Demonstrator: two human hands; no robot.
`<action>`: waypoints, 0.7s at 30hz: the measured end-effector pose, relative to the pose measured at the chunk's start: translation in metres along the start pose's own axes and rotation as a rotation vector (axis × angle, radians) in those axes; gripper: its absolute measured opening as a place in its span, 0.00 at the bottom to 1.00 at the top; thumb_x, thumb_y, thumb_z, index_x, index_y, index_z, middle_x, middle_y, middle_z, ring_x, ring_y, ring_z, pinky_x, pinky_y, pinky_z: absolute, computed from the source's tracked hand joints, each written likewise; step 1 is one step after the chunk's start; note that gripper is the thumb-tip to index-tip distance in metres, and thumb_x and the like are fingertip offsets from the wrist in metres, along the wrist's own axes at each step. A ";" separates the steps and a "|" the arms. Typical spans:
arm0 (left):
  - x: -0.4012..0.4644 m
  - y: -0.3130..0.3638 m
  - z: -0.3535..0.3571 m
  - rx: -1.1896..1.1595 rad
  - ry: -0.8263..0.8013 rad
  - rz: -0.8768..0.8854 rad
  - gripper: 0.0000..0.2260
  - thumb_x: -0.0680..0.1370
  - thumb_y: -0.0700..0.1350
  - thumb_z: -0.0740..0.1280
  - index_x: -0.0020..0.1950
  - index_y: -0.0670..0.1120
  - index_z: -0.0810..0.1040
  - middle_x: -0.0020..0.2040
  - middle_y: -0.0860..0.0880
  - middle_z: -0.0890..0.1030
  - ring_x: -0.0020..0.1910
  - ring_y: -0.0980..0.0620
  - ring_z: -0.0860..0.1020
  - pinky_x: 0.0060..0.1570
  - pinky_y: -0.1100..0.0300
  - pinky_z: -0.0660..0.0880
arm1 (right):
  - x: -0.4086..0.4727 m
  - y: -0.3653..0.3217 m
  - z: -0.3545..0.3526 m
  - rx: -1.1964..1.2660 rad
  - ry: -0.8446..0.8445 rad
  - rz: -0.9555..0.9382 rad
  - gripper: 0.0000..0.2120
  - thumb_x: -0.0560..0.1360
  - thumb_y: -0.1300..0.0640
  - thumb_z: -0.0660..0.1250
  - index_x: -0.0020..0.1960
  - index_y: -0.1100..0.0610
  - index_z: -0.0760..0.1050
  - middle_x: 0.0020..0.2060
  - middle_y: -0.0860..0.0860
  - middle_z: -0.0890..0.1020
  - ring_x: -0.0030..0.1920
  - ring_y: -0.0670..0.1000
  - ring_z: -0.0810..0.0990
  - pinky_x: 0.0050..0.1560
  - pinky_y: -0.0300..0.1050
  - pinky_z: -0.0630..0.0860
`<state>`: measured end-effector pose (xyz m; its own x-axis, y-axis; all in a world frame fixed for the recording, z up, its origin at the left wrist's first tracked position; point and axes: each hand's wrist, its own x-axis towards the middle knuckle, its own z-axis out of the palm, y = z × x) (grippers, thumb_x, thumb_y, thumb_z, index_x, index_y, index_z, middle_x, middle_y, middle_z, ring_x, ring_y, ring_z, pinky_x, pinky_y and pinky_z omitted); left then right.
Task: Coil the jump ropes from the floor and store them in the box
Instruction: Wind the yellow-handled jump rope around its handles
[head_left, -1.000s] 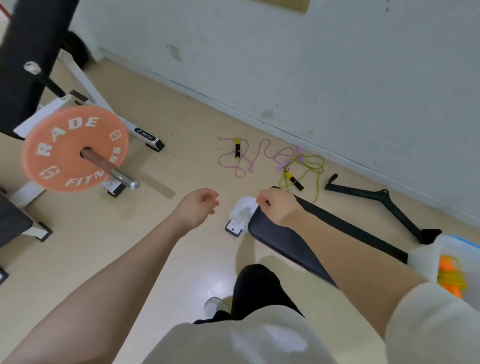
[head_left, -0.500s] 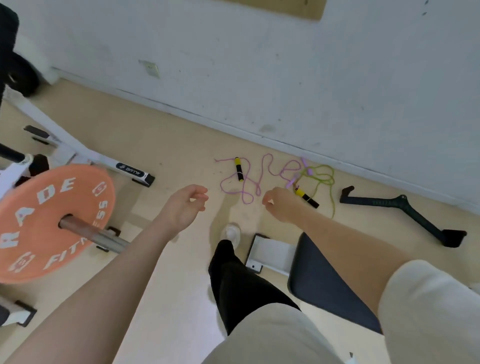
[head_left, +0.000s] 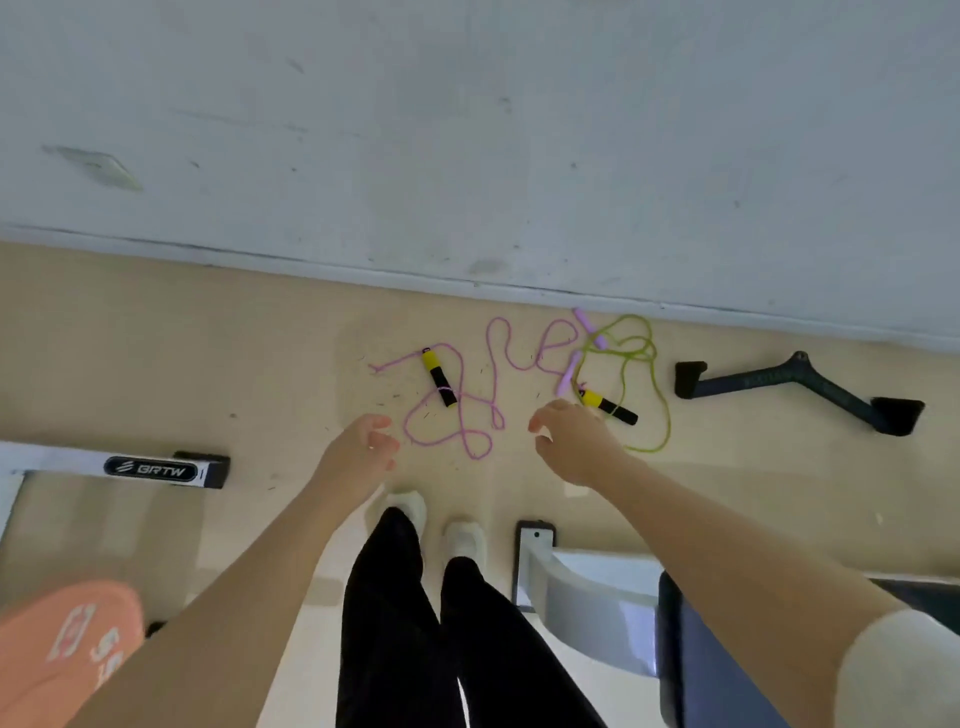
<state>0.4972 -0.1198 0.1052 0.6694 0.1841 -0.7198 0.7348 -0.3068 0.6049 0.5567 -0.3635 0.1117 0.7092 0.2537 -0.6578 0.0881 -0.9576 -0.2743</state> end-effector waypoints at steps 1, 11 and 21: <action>0.023 0.001 0.001 0.019 -0.014 -0.016 0.16 0.79 0.41 0.60 0.67 0.46 0.68 0.55 0.46 0.78 0.48 0.47 0.79 0.47 0.56 0.72 | 0.017 0.007 0.003 0.026 -0.006 0.034 0.16 0.78 0.58 0.57 0.65 0.53 0.71 0.66 0.52 0.70 0.65 0.55 0.70 0.64 0.48 0.65; 0.266 -0.063 0.091 0.252 -0.121 -0.115 0.23 0.80 0.42 0.57 0.75 0.49 0.59 0.62 0.43 0.75 0.57 0.41 0.76 0.55 0.53 0.72 | 0.199 0.115 0.115 0.235 -0.092 0.305 0.26 0.79 0.58 0.54 0.76 0.56 0.51 0.72 0.54 0.62 0.71 0.57 0.62 0.67 0.50 0.65; 0.488 -0.162 0.225 0.379 0.212 -0.269 0.23 0.79 0.45 0.61 0.69 0.37 0.61 0.64 0.34 0.70 0.61 0.35 0.71 0.57 0.48 0.71 | 0.366 0.265 0.258 0.167 0.110 0.500 0.28 0.79 0.57 0.58 0.76 0.57 0.52 0.76 0.55 0.48 0.75 0.58 0.50 0.72 0.52 0.55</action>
<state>0.6797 -0.1908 -0.4208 0.4980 0.4766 -0.7245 0.8193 -0.5324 0.2130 0.6596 -0.4895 -0.3829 0.7060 -0.2520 -0.6618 -0.3854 -0.9208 -0.0606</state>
